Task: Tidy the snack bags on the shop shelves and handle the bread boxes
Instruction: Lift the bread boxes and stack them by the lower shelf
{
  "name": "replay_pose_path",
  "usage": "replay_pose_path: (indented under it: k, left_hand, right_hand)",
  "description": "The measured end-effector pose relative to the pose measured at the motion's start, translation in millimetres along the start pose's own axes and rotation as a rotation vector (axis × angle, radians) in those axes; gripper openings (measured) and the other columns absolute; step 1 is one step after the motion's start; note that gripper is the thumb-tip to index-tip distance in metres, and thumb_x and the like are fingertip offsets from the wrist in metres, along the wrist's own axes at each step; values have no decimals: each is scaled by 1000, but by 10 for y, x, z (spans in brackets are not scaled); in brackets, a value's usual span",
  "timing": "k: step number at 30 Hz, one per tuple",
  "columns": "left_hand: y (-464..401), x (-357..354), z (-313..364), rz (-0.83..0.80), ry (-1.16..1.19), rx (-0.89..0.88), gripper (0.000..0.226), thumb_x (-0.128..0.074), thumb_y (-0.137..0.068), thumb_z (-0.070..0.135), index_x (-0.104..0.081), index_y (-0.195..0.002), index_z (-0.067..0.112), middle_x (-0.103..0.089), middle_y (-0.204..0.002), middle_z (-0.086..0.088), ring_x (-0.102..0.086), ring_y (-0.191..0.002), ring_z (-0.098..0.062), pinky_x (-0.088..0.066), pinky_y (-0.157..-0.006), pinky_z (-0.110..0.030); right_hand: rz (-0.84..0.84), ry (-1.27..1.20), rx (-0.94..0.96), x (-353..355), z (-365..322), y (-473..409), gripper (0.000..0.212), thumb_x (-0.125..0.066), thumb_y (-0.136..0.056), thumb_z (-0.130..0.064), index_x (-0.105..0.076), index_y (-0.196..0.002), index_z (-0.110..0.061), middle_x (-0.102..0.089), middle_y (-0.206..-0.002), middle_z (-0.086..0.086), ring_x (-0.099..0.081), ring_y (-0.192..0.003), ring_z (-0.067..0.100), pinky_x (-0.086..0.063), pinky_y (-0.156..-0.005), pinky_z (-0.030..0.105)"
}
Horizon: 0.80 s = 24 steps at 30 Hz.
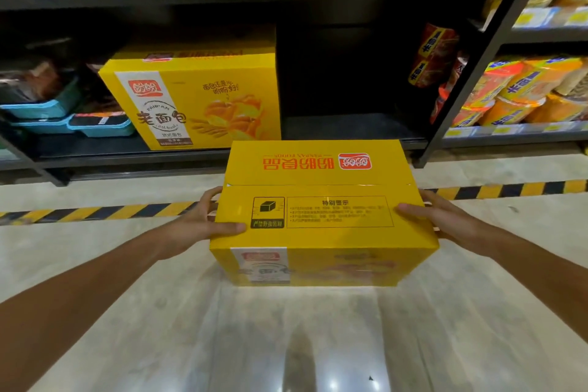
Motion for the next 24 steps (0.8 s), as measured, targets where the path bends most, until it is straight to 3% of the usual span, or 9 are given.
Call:
replay_pose_path:
  k: [3,6,9,11,13,20,24]
  left_hand:
    - [-140,17,60,38,75,21,138,-99,-40,58,-22,-154,53,-54,-146,-1,-62,-126,-26,-56,-97,-45]
    - [-248,-54,113,16,139,0,148,-101,-29,59,-23,-155,53,-65,-136,3,-71,-114,-24,-61,-88,-44]
    - [-287,-75,99,-5,154,-6,133,-101,-45,51,-25,-154,55,-67,-136,3,-72,-113,-24,-60,-91,-47]
    - [-284,-76,96,2,161,-6,115,-95,-65,42,-23,-154,56,-65,-138,3,-70,-116,-26,-58,-97,-51]
    - [-284,-86,94,5,161,-4,108,-86,-70,36,-22,-154,56,-64,-138,3,-69,-116,-25,-59,-94,-49]
    - [-285,-83,86,2,161,-12,115,-90,-66,39,-20,-155,56,-62,-141,2,-68,-118,-25,-58,-96,-50]
    - [-269,-78,88,-12,144,-6,139,-100,-41,56,-19,-155,57,-62,-141,4,-69,-117,-24,-60,-92,-47]
  right_hand:
    - [33,-16,36,-32,-106,-64,103,-72,-72,-64,-25,-159,-38,-46,-150,0,-53,-128,29,-46,-104,50]
    - [37,-25,58,-37,-139,-174,130,-81,-51,-80,-24,-160,-39,-49,-150,-1,-53,-132,32,-44,-111,55]
    - [27,-58,76,-63,-147,-208,99,-72,-75,-55,-24,-160,-39,-49,-153,1,-55,-130,31,-46,-108,53]
    - [33,-57,81,-54,-125,-212,90,-69,-82,-49,-25,-160,-40,-50,-152,1,-55,-129,31,-47,-104,51]
    - [39,-62,92,-47,-114,-222,83,-68,-89,-45,-25,-160,-40,-50,-152,1,-55,-129,30,-47,-104,50]
    - [47,-70,89,-56,-106,-236,79,-66,-94,-40,-23,-160,-40,-48,-153,2,-54,-129,30,-46,-103,50]
    - [47,-60,83,-51,-102,-230,95,-69,-79,-52,-23,-161,-41,-48,-155,2,-53,-134,33,-44,-111,57]
Point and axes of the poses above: each hand's wrist, its own y-axis away from the middle knuckle, its own x-axis out of the back of the hand, z = x × y, the point moved 10 cm from there along -y, towards the middle knuckle
